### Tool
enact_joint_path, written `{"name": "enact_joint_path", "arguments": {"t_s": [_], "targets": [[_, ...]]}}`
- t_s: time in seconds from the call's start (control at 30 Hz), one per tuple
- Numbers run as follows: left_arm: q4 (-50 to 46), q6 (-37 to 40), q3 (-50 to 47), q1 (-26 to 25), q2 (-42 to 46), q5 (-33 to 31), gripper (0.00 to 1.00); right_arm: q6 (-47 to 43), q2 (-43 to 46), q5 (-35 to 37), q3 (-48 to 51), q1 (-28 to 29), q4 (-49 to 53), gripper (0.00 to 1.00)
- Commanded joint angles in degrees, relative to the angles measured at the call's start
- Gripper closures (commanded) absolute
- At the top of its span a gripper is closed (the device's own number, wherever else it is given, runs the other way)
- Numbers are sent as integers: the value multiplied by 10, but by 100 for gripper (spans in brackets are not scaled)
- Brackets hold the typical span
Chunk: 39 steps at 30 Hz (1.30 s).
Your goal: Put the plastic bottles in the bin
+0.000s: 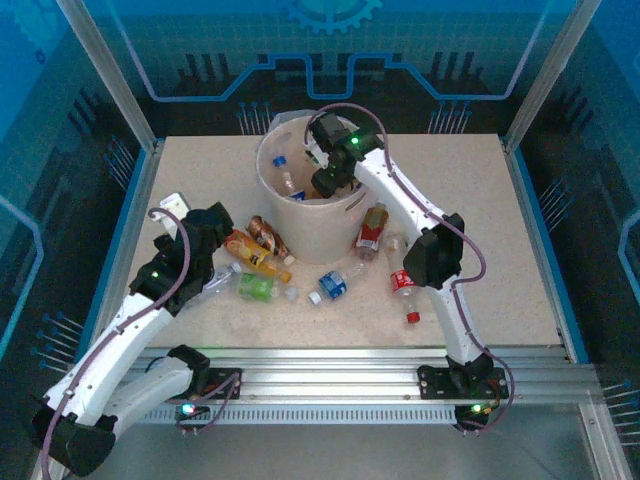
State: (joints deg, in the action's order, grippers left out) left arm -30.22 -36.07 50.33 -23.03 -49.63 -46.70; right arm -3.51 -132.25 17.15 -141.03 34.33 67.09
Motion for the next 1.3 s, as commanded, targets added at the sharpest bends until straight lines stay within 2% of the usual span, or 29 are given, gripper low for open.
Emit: {"name": "enact_joint_path", "arguments": {"t_s": [0.0,0.4,0.83,0.93,1.03,1.27], "targets": [[-16,2,13,4,-2,3,1,-2,-6,-2,-19,-6,15,23],[-62,-4,7,12,-8,42,1,12,40,-19,-25,-3,10,0],[-109,-101,-23,57,-10,138,1,50,140,-98,-56,-1,-5,0],[-129,-138,-32,72,-10,165,1,65,165,-100,-52,-2,-10,0],[-175,-215,-38,88,-7,171,1,83,200,-83,-29,-3,-19,0],[-223,-354,-69,124,13,194,1,134,320,-63,106,-28,-72,0]]}}
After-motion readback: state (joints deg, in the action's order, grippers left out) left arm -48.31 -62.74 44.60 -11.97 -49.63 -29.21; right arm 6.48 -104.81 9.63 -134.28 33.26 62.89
